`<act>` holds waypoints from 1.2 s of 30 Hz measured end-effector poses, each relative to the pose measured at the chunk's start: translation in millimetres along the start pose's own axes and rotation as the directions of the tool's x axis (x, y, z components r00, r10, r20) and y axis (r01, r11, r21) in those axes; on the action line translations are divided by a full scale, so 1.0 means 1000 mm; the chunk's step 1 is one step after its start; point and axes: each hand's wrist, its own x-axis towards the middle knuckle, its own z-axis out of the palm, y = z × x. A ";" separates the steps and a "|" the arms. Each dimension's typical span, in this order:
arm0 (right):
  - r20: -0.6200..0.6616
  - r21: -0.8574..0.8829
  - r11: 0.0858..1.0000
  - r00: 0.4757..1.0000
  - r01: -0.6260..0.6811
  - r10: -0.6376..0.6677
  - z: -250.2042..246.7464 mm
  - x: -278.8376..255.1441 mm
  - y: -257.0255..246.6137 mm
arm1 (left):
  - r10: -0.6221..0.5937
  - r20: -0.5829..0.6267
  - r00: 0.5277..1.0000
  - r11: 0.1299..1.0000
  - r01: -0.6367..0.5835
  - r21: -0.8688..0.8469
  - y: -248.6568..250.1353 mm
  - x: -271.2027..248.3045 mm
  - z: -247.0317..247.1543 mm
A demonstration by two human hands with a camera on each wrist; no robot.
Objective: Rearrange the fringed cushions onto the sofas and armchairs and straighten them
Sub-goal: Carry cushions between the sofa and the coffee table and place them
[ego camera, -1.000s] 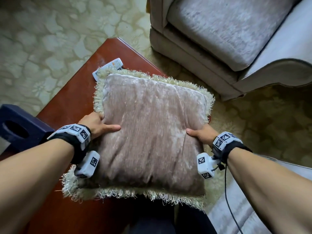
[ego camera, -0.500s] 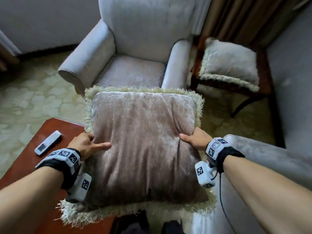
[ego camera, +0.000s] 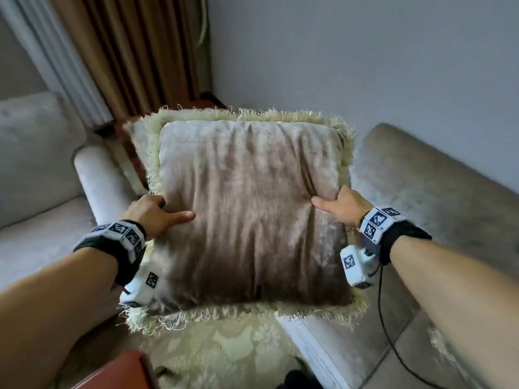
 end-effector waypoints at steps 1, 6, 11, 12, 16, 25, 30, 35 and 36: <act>-0.027 0.020 0.999 0.999 -0.031 0.031 -0.012 -0.009 0.017 | 0.052 0.021 0.998 0.998 -0.053 0.017 0.021 0.006 0.006; -0.179 0.114 0.974 0.961 -0.194 0.212 -0.060 -0.057 0.105 | 0.251 0.132 0.959 0.963 -0.261 0.063 0.119 0.022 0.054; -0.253 0.230 0.923 0.897 -0.309 0.363 -0.089 -0.090 0.184 | 0.383 0.211 0.899 0.913 -0.403 0.062 0.207 0.029 0.116; -0.267 0.249 0.913 0.883 -0.324 0.386 -0.093 -0.093 0.200 | 0.399 0.224 0.889 0.905 -0.421 0.062 0.224 0.030 0.127; -0.294 0.313 0.882 0.847 -0.352 0.442 -0.103 -0.087 0.252 | 0.436 0.271 0.858 0.878 -0.472 0.081 0.283 0.042 0.172; -0.273 0.393 0.841 0.827 -0.370 0.492 -0.120 -0.029 0.350 | 0.430 0.364 0.826 0.862 -0.496 0.108 0.389 0.090 0.272; -0.268 0.411 0.826 0.815 -0.386 0.515 -0.121 -0.005 0.387 | 0.386 0.454 0.803 0.867 -0.484 0.119 0.420 0.115 0.322; -0.243 0.439 0.787 0.786 -0.433 0.568 -0.105 0.022 0.411 | 0.349 0.550 0.759 0.886 -0.459 0.071 0.443 0.143 0.366; -0.244 0.447 0.780 0.779 -0.439 0.578 -0.101 0.028 0.417 | 0.346 0.574 0.742 0.893 -0.448 0.041 0.447 0.147 0.376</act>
